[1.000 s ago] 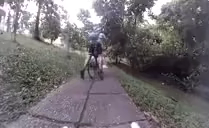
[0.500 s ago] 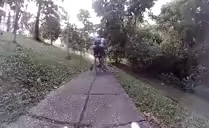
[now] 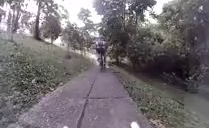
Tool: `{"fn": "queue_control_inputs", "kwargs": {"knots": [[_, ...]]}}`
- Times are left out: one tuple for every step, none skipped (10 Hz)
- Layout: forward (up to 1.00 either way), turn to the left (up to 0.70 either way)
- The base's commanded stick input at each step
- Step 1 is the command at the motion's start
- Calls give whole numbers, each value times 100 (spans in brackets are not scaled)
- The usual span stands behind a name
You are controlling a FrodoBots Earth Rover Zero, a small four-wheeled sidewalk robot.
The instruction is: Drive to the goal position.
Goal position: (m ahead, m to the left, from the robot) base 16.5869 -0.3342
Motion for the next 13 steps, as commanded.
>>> {"fn": "queue_control_inputs", "kwargs": {"knots": [[70,0],[70,0],[70,0],[70,0],[70,0],[70,0],[70,-7],[70,-14],[70,-13],[70,0],[70,0],[70,0],[70,0]]}}
